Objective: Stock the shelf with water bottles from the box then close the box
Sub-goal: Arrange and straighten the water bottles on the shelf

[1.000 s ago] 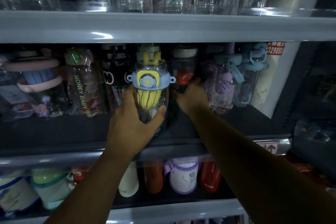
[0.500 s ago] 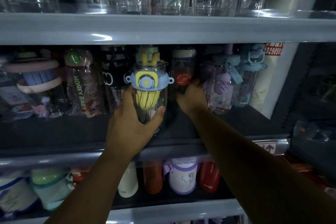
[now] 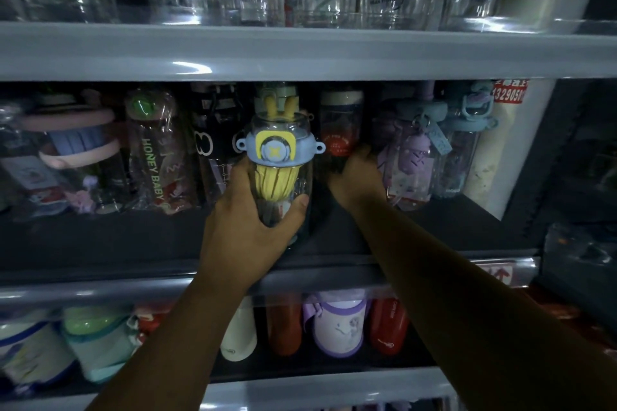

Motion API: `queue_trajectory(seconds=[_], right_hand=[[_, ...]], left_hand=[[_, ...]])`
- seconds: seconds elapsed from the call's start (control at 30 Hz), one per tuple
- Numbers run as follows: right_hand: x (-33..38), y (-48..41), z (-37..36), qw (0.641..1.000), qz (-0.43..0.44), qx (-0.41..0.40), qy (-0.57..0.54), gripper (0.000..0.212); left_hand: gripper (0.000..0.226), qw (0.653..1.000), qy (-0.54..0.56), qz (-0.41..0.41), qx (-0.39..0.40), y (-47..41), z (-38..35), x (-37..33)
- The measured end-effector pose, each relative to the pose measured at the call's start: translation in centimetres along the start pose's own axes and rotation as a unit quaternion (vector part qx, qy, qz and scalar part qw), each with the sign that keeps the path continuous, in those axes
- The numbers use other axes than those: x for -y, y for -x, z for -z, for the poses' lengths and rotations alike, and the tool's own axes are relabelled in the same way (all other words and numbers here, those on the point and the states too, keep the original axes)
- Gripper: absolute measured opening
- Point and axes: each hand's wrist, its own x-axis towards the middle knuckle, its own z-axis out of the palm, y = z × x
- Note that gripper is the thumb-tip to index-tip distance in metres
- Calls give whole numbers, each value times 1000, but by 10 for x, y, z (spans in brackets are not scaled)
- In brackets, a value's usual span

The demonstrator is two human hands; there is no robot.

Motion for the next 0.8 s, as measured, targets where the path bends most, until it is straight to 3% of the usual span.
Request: queue_trajectory(seconds=[0.8], right_hand=[[-3,-3,-5,1000,8,-2,-16,89]], left_hand=[[72,1000,-4,2,1,1,0,-3]])
